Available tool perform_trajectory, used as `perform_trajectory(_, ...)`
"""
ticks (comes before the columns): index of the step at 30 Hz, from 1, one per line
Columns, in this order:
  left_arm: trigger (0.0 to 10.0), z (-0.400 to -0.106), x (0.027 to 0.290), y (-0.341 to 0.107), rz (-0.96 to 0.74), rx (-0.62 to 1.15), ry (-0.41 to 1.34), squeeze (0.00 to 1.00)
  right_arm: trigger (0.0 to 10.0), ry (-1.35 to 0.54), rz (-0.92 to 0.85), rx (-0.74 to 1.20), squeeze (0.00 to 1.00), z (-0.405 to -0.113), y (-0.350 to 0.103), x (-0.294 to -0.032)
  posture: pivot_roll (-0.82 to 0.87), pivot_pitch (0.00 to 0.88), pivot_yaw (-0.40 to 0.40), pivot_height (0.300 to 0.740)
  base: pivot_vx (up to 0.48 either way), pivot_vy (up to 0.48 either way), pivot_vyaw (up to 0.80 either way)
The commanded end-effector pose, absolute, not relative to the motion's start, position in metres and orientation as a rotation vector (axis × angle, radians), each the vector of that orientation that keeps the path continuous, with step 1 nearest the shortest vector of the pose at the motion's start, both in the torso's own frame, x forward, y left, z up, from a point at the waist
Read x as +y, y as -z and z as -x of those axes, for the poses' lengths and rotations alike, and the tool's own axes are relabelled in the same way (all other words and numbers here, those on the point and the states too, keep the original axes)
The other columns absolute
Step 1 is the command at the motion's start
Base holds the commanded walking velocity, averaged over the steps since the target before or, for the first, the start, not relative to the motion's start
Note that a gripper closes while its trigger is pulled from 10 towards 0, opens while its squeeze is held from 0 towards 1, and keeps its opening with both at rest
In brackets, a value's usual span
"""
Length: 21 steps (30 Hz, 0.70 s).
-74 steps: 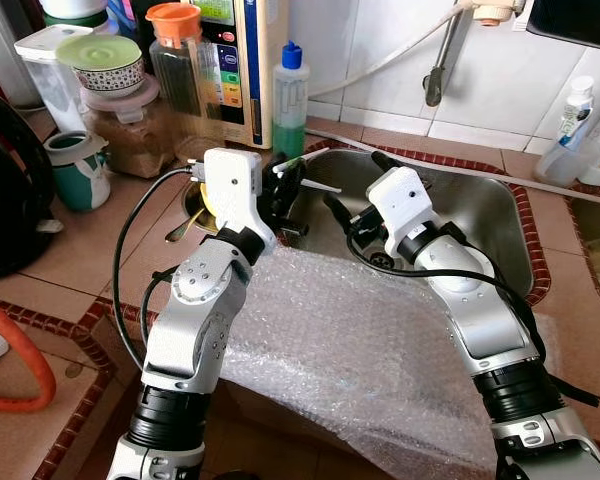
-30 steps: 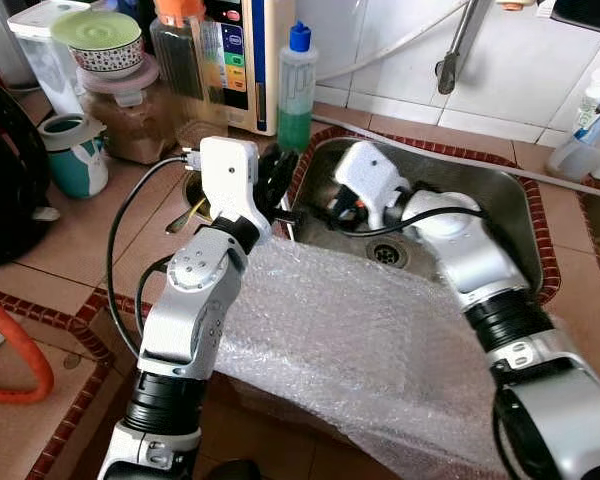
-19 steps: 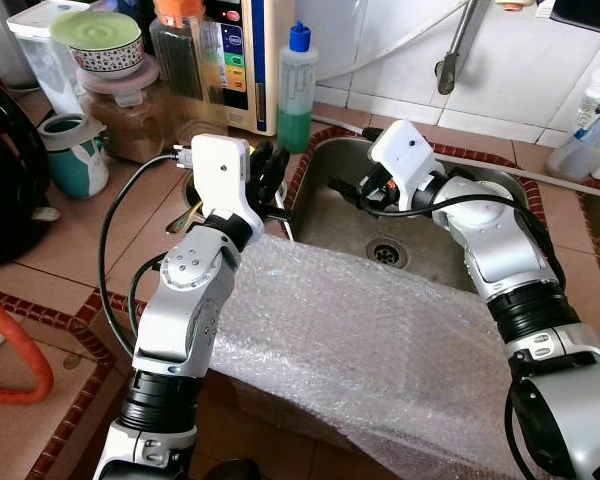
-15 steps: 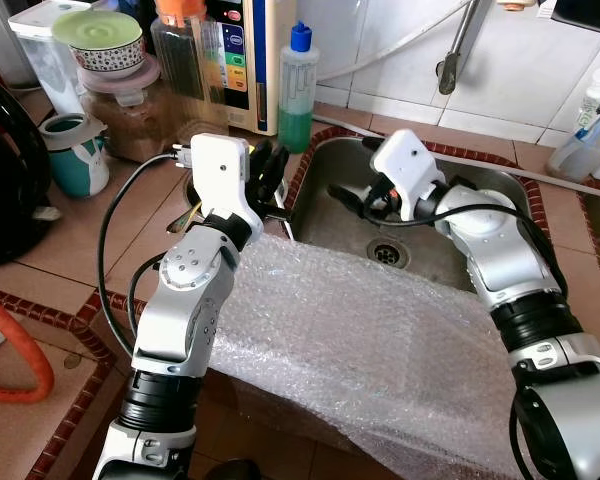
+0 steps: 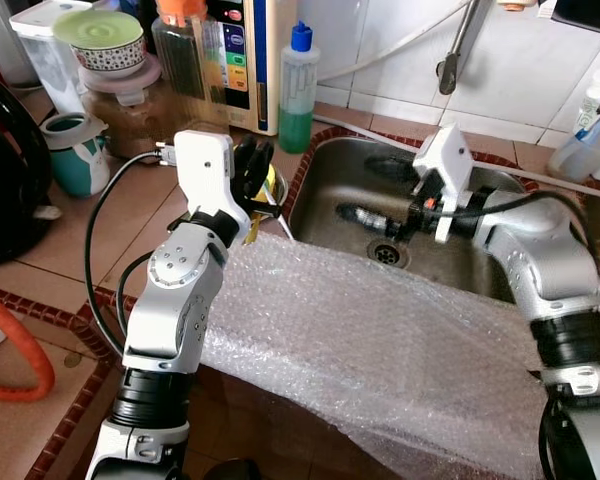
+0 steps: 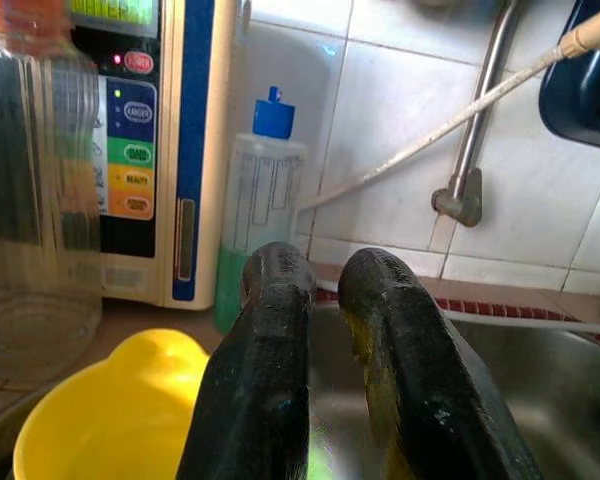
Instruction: Kitchen organization
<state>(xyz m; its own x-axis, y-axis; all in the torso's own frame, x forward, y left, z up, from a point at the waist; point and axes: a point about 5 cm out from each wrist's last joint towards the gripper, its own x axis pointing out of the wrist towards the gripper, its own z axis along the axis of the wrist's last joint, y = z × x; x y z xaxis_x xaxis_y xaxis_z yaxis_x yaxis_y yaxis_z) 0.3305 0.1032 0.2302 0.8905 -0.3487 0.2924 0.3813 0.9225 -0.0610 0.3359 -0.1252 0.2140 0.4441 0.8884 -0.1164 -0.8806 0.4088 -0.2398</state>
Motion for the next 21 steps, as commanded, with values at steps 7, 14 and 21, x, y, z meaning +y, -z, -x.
perform_trajectory(7, 10.0, -0.338, 0.096, -0.242, 0.159, -0.299, 0.414, 0.00, 10.0, -0.989, 0.397, -0.120, 0.00, -0.338, -0.201, -0.095, 0.11, 0.107, -0.032, 0.740, 0.000, 0.000, 0.00)
perform_trajectory(14, 10.0, -0.338, 0.098, -0.242, 0.151, -0.303, 0.405, 0.00, 10.0, -0.932, 0.414, -0.155, 0.00, -0.342, -0.197, -0.078, 0.12, 0.107, -0.042, 0.740, 0.000, 0.000, 0.00)
perform_trajectory(21, 10.0, -0.339, 0.109, -0.240, 0.132, -0.308, 0.357, 0.00, 10.0, -0.802, 0.420, -0.196, 0.00, -0.348, -0.199, -0.092, 0.11, 0.108, -0.052, 0.740, 0.000, 0.000, 0.00)
